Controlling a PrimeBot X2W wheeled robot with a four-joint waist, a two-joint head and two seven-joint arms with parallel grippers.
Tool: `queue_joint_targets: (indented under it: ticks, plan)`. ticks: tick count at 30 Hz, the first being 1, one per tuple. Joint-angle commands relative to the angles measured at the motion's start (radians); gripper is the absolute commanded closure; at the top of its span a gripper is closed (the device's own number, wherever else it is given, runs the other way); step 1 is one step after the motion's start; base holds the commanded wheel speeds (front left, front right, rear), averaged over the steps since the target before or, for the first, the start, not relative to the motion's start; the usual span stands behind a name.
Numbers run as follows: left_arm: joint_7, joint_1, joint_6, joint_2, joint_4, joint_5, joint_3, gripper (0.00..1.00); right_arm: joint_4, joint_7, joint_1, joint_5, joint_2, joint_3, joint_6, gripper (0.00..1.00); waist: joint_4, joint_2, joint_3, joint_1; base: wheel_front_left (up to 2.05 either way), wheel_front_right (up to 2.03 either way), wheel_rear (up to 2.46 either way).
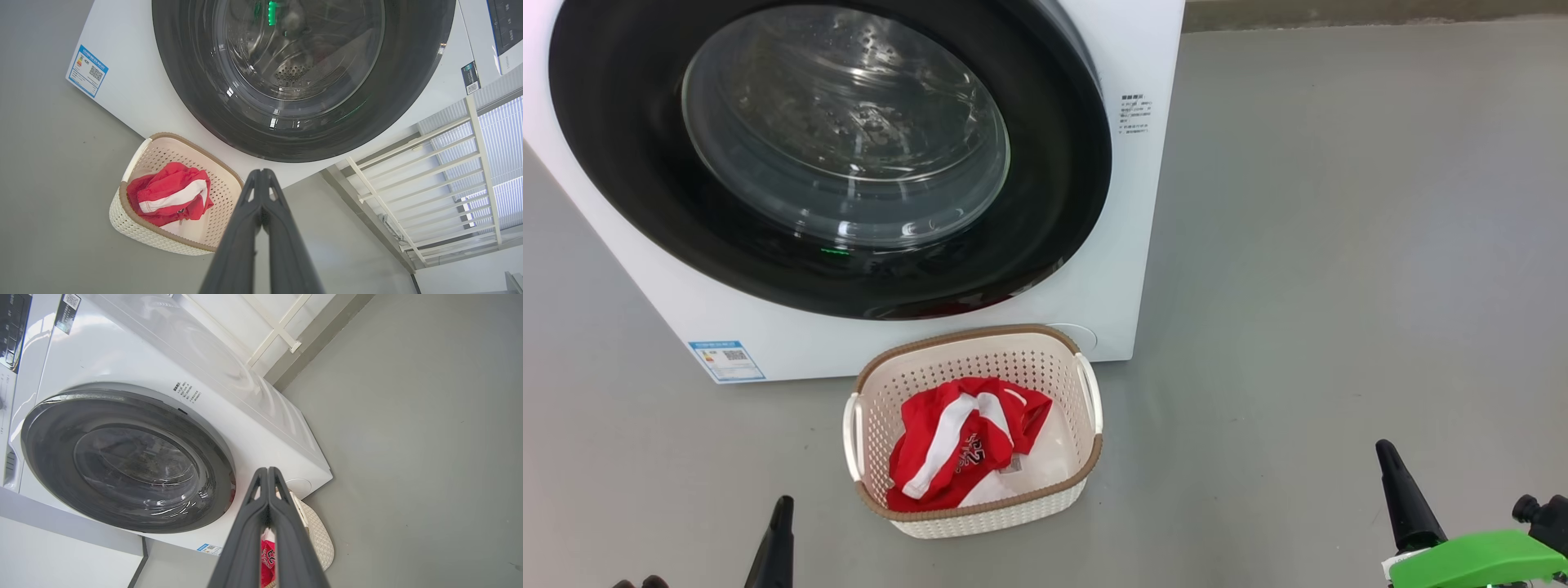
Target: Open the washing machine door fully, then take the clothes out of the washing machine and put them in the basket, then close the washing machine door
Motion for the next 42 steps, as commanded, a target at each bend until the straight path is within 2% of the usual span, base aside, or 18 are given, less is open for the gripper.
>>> queue_joint_targets:
  ticks: [1, 42]
  plan:
    - [0.005, -0.046, -0.004, 0.014, -0.018, -0.023, 0.023, 1.00, -0.023, 0.006, -0.045, 0.020, -0.011, 0.005, 0.000, 1.00, 0.000, -0.0001, 0.000, -0.0001, 0.00, 0.00, 0.00]
    - [0.124, -0.110, -0.006, 0.017, 0.000, -0.450, 0.049, 1.00, -0.020, 0.127, -0.121, 0.407, -0.002, -0.029, -0.001, 1.00, 0.004, -0.0001, -0.020, -0.0001, 0.00, 0.00, 0.00]
